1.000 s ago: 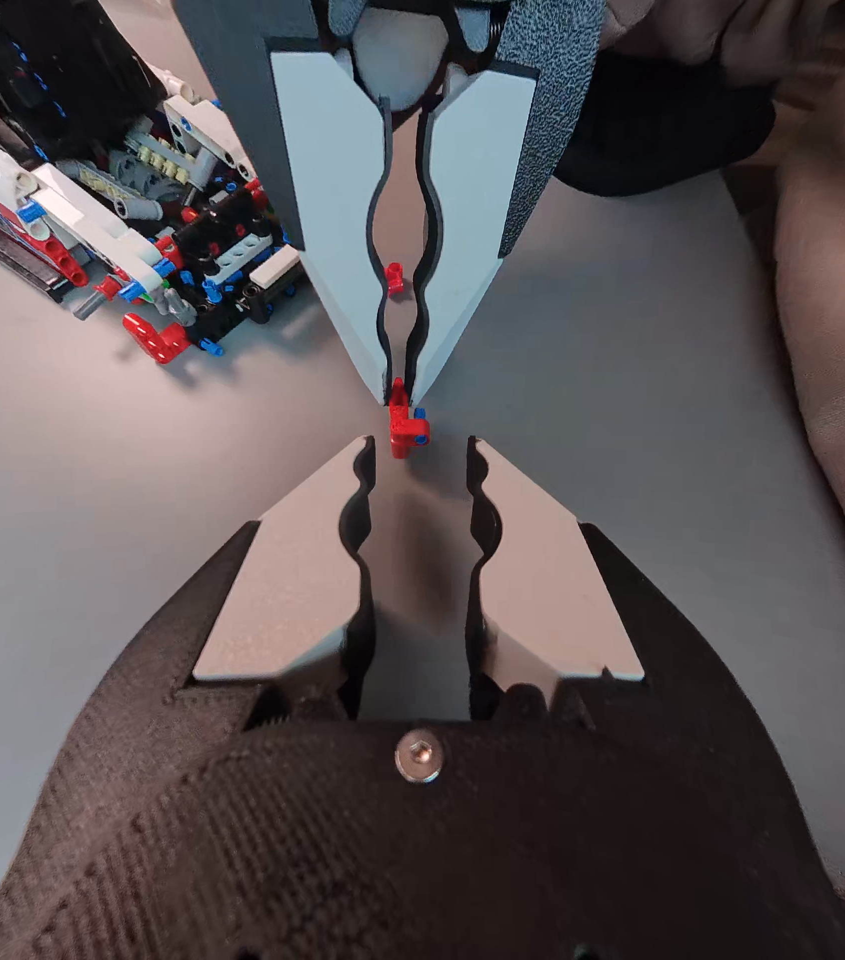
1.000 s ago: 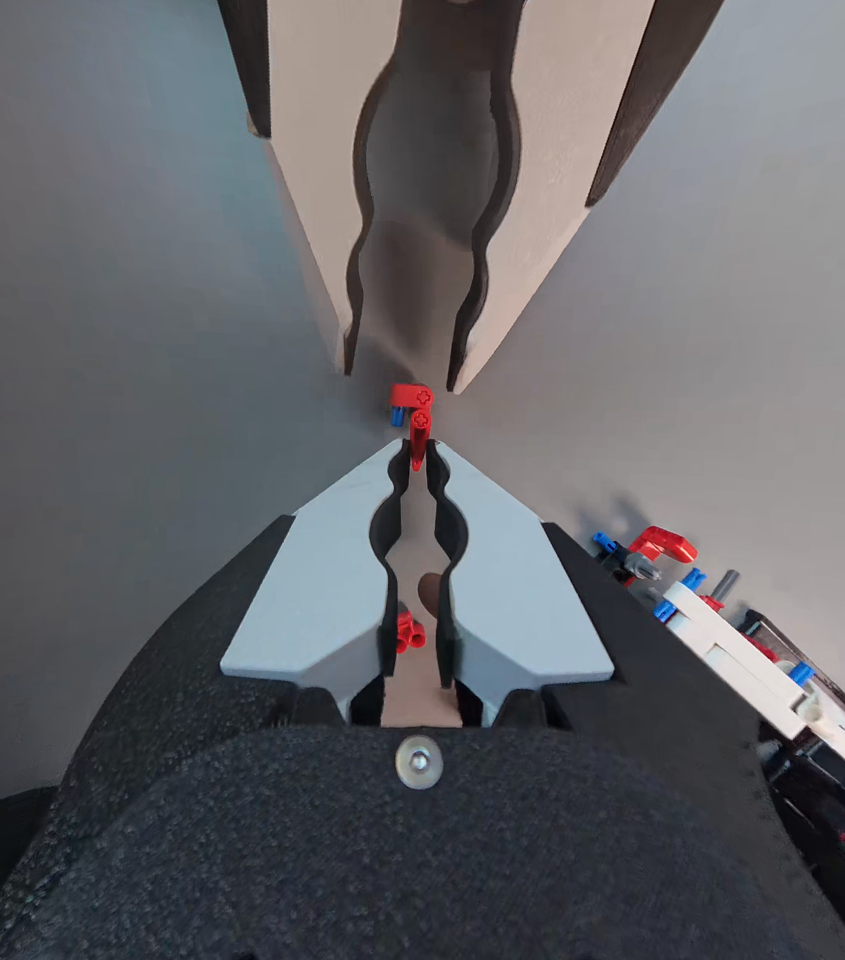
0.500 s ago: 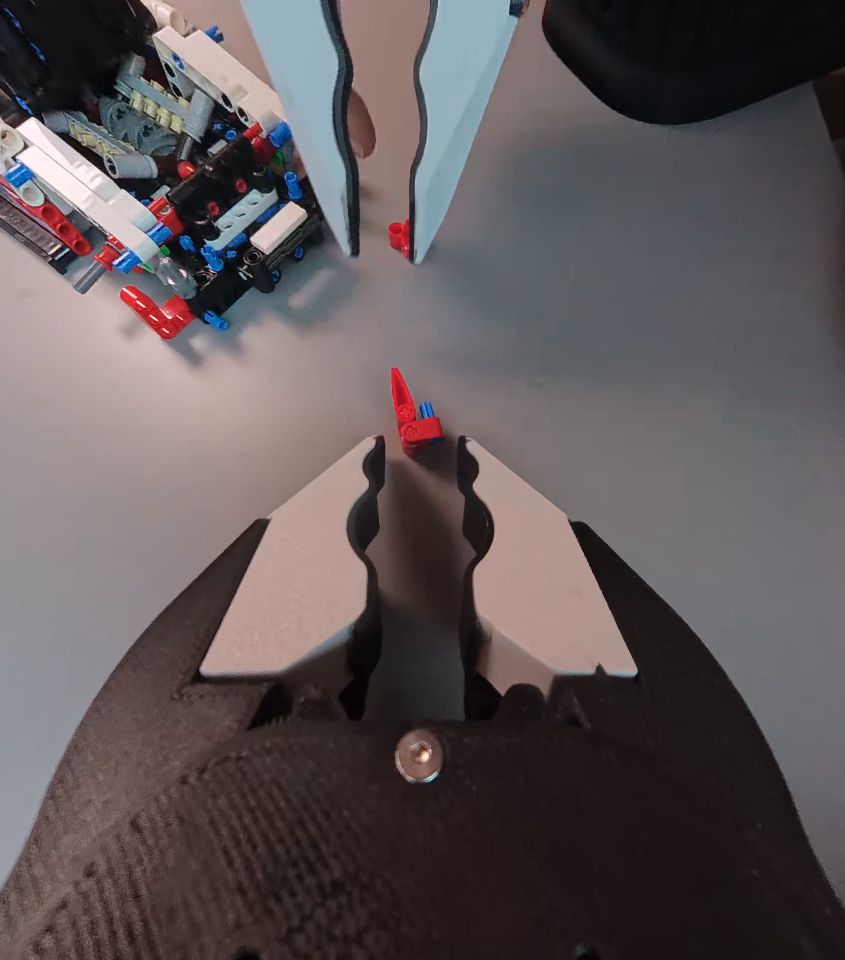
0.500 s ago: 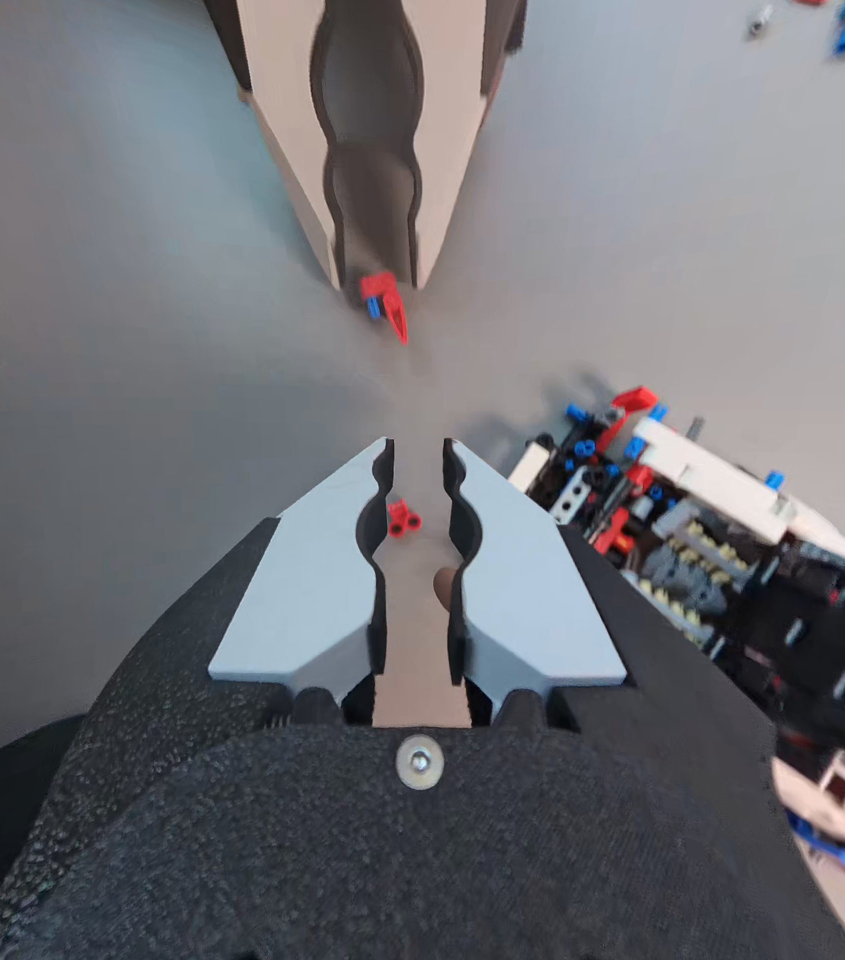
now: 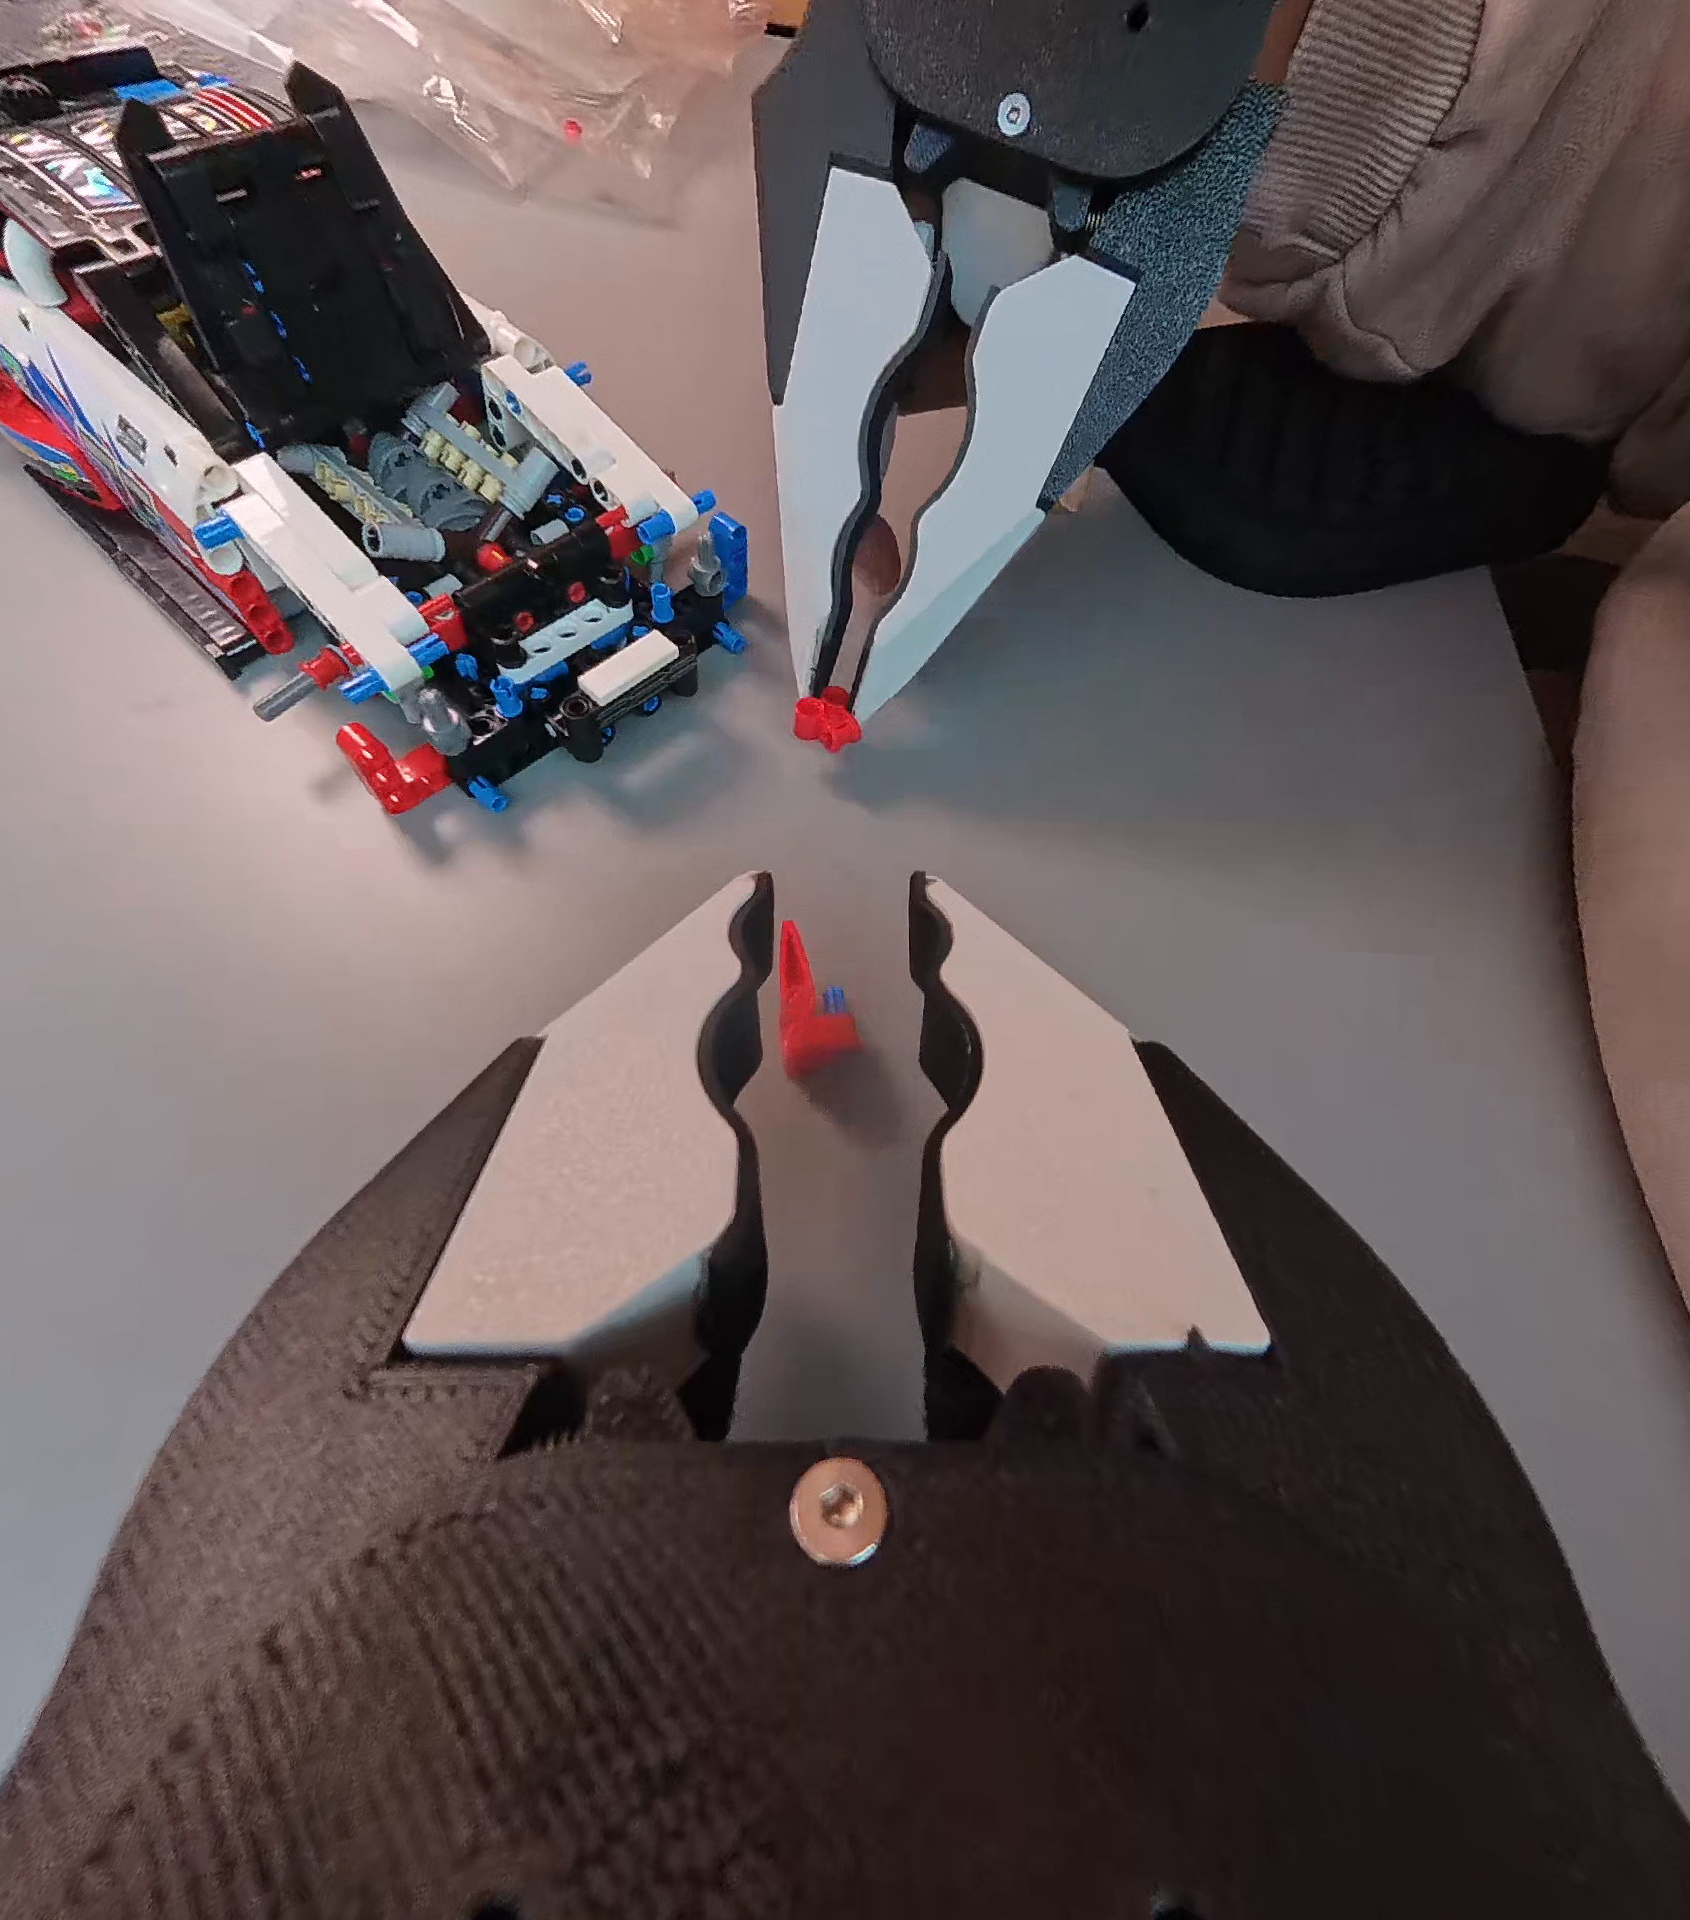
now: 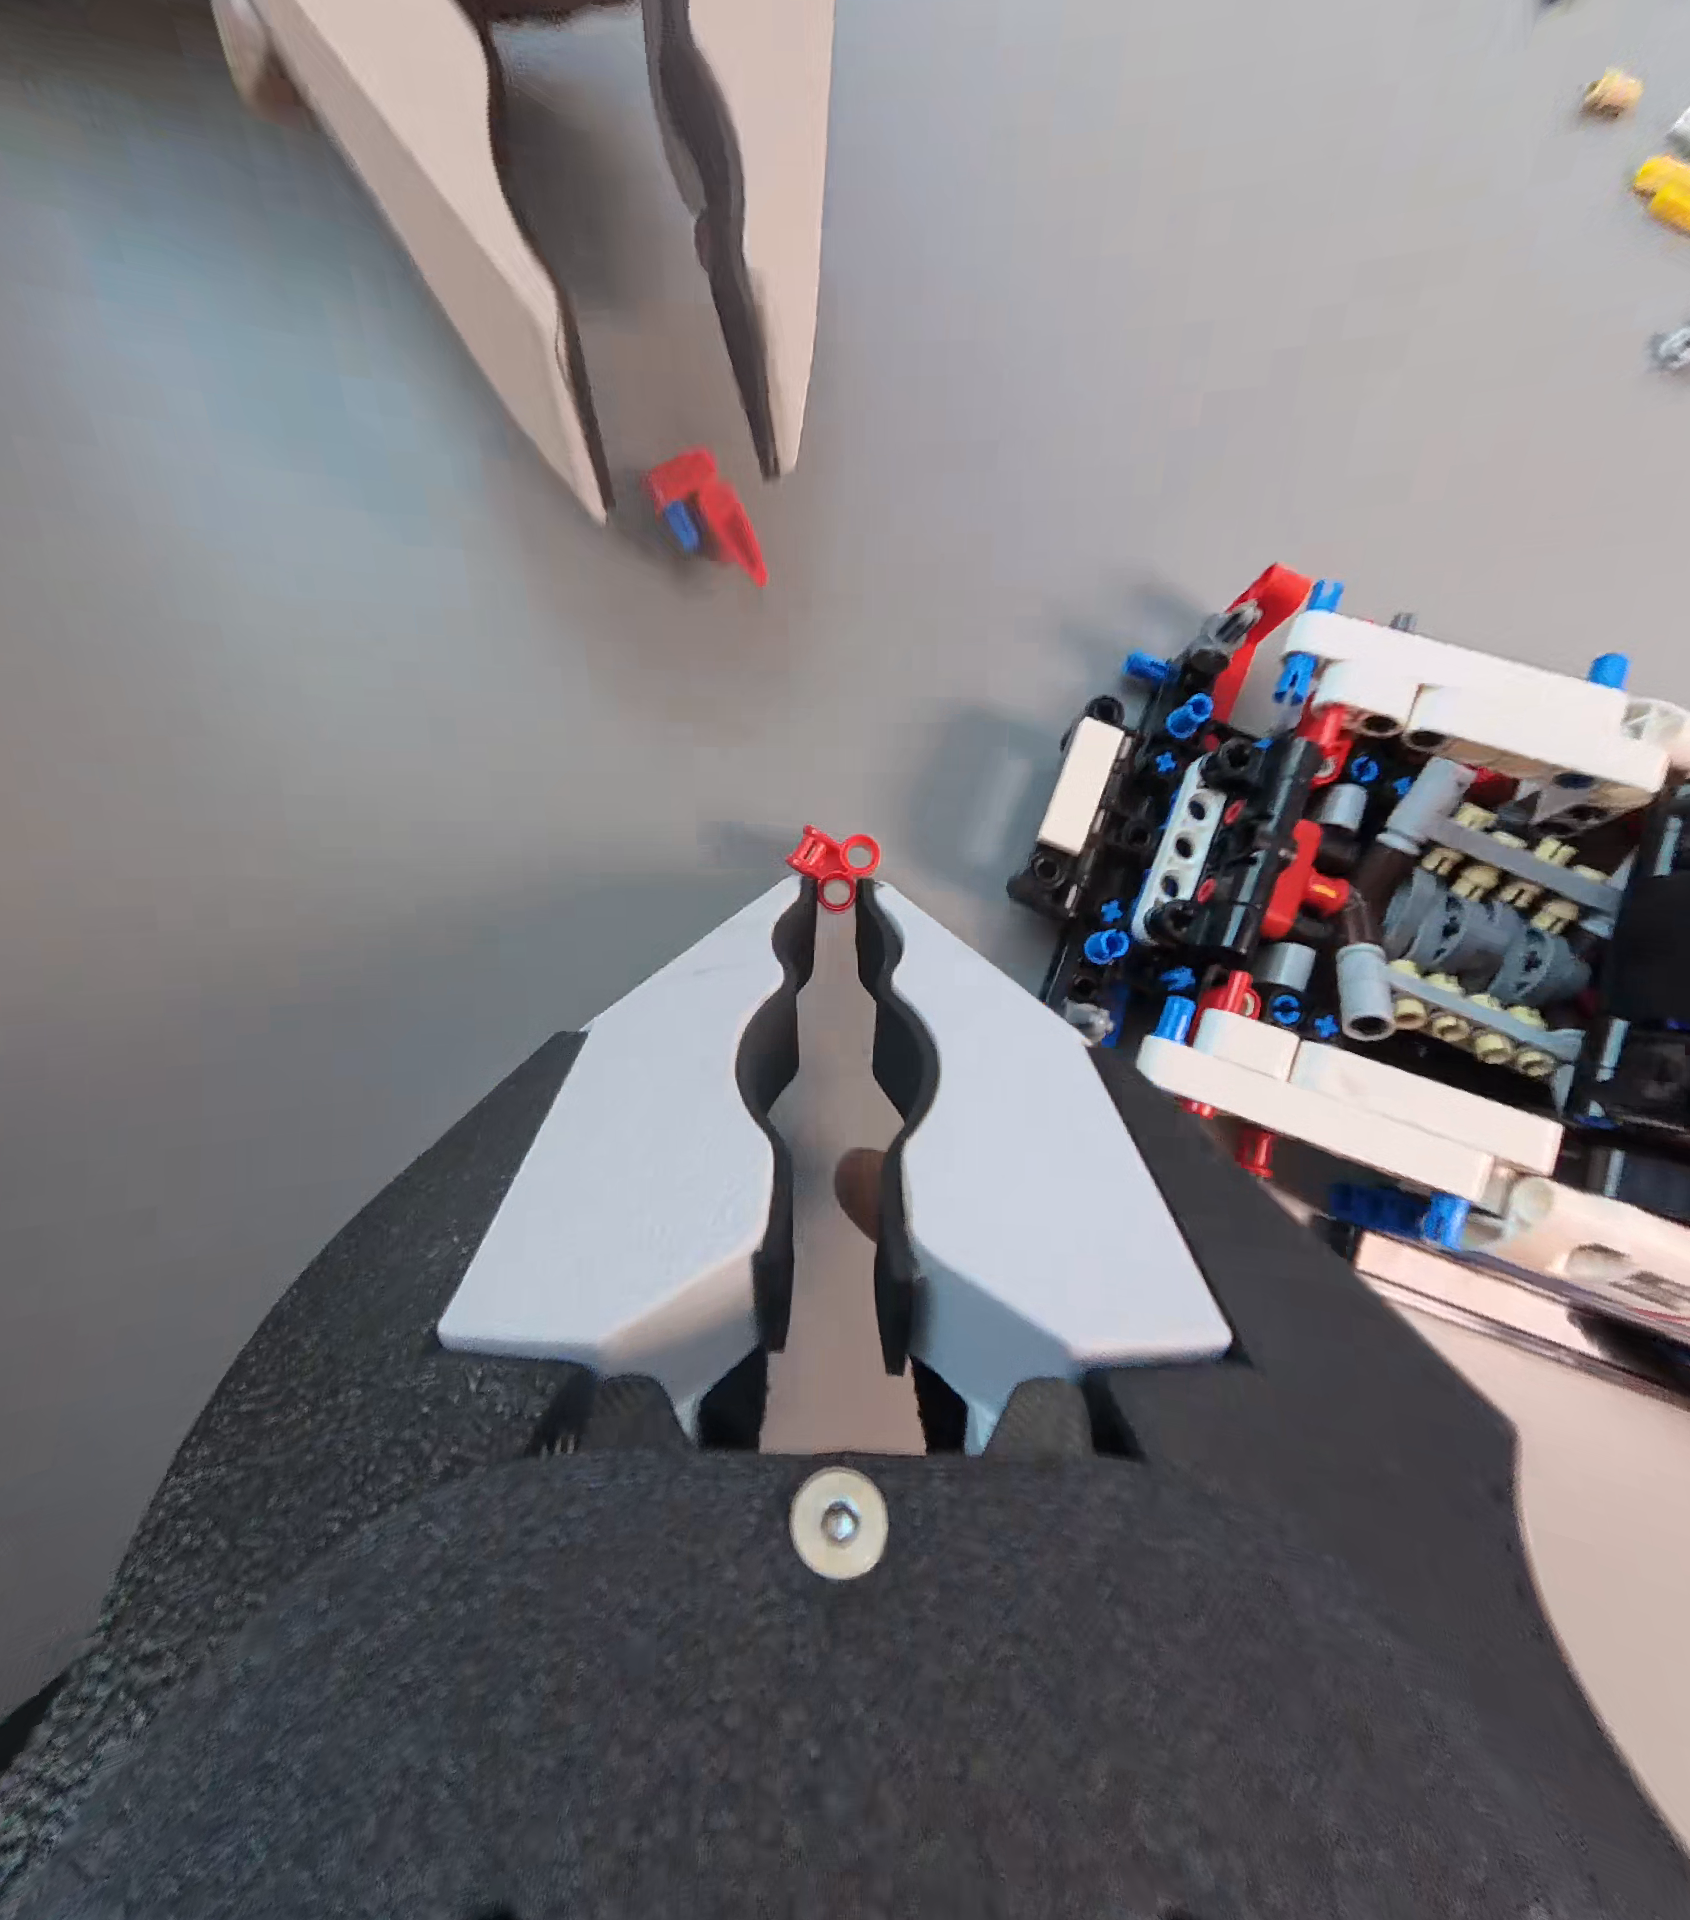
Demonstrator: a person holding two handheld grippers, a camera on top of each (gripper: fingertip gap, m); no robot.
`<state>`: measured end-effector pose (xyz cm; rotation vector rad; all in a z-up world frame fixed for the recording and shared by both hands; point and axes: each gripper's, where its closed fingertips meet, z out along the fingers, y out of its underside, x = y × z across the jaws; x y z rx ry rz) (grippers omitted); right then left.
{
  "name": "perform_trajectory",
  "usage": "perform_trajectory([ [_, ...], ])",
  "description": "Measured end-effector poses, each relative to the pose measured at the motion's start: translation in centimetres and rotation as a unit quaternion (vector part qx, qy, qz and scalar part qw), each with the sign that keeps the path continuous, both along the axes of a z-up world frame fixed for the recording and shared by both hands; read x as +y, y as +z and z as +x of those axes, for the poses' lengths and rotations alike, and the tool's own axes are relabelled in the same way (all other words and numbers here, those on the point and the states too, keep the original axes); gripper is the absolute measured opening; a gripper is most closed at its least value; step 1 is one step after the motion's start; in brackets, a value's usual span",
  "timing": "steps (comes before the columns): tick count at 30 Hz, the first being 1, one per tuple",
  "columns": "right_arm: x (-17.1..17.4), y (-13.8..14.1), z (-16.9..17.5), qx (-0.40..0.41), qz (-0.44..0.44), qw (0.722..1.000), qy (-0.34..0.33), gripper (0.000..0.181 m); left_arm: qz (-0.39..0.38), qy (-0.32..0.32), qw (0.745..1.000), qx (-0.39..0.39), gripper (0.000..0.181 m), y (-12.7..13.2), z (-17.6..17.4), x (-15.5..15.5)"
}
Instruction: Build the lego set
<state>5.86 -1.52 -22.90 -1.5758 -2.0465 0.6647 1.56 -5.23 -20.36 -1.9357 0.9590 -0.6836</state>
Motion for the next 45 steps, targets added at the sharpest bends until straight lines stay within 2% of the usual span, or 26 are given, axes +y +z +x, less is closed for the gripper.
perform_trajectory([
  [4, -1.7, 4.5, -2.3, 0.146, -0.029, 0.989, -0.001, 0.004, 0.031, 0.025, 0.999, -0.020, 0.023, 1.4, 1.0, 0.4],
  [8, -3.4, 7.2, -3.7, 0.249, 0.033, 0.968, 0.017, 0.004, 0.006, 0.025, 0.994, -0.110, 0.018, 3.5, 1.7, 0.1],
  [11, -3.2, 7.7, -4.0, 0.268, 0.105, 0.957, 0.020, 0.004, -0.039, 0.026, 0.977, -0.206, 0.013, 5.1, 1.5, 0.0],
  [13, -3.2, 8.0, -4.2, 0.283, 0.125, 0.951, 0.016, 0.004, -0.057, 0.030, 0.968, -0.241, 0.011, 5.6, 1.2, 0.1],
  [19, -3.4, 8.2, -4.2, 0.296, 0.132, 0.946, 0.019, 0.005, -0.102, 0.021, 0.947, -0.302, 0.007, 6.1, 0.9, 0.1],
  [22, -4.2, 7.9, -3.8, 0.295, 0.105, 0.948, 0.047, 0.000, -0.128, 0.011, 0.936, -0.327, 0.005, 6.2, 0.5, 0.0],
  [24, -4.6, 7.9, -3.4, 0.299, 0.079, 0.949, 0.060, 0.000, -0.129, -0.001, 0.942, -0.310, 0.005, 5.9, 0.4, -0.3],
  [27, -4.4, 7.7, -3.0, 0.290, 0.051, 0.954, 0.061, 0.014, -0.119, -0.020, 0.956, -0.269, 0.004, 5.3, 0.7, -1.0],
  [31, -5.1, 7.1, -2.9, 0.266, -0.008, 0.961, 0.079, 0.016, -0.080, -0.042, 0.982, -0.167, 0.005, 3.7, 1.3, -1.8],
  [36, -6.6, 4.6, -2.8, 0.202, -0.019, 0.972, 0.116, 0.014, -0.051, -0.070, 0.993, -0.075, 0.004, 2.3, 2.1, -2.9],
  [38, -7.1, 4.1, -2.9, 0.193, -0.019, 0.973, 0.126, 0.005, -0.052, -0.078, 0.994, -0.058, 0.004, 1.8, 2.3, -3.2],
  [45, -6.7, 4.1, -3.3, 0.202, -0.036, 0.972, 0.114, 0.005, -0.043, -0.072, 0.995, -0.061, 0.005, 2.2, 1.4, -3.0],
])
